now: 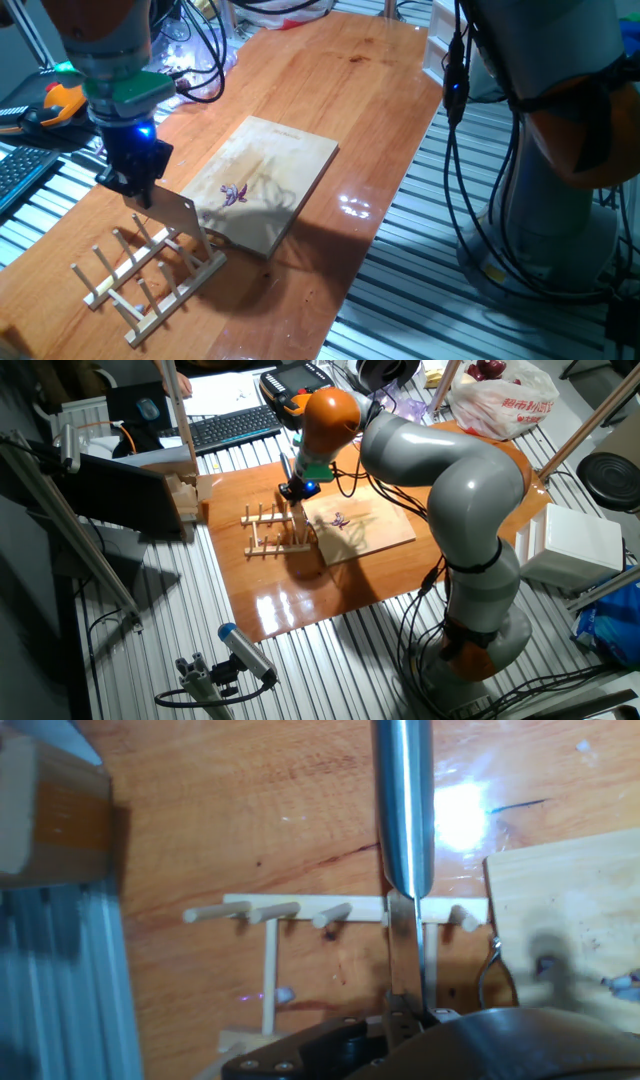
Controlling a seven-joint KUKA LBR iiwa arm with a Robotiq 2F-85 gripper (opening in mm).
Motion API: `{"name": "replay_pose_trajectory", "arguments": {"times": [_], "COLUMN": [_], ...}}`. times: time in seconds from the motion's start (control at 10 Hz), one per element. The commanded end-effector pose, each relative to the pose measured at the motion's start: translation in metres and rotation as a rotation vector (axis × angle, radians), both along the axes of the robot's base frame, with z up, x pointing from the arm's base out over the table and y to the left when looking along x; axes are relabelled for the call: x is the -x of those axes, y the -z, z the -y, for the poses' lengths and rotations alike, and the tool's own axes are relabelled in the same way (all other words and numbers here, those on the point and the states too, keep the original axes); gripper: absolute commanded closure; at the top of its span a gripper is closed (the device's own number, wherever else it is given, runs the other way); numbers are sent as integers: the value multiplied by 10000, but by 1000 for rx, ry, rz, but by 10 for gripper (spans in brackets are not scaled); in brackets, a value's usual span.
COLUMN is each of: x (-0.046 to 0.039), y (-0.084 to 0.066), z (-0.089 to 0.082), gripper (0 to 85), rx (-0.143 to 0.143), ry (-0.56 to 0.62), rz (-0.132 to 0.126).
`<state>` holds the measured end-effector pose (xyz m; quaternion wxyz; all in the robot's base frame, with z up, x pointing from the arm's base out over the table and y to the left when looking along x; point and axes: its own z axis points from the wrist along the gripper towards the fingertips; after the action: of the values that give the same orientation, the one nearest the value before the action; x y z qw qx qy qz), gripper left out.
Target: Chop the onions
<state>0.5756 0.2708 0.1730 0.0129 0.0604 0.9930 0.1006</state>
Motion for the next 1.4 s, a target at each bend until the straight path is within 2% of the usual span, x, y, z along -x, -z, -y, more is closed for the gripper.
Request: {"name": "replay_pose_trajectory", "arguments": {"times": [0.0,0.2,0.4,0.7,0.9,1.1,1.3], "x": [-7,-7,-37,-116,-107,-82,-48], "y": [17,82,258,359,350,300,187], "z": [1,-63,-55,10,6,-16,-92], "gripper": [850,850,850,850,850,850,850], "rx": [0,9,37,23,22,22,48], "ry": [9,48,26,8,6,-6,-9], "rz": [0,8,36,43,44,28,-12]}}
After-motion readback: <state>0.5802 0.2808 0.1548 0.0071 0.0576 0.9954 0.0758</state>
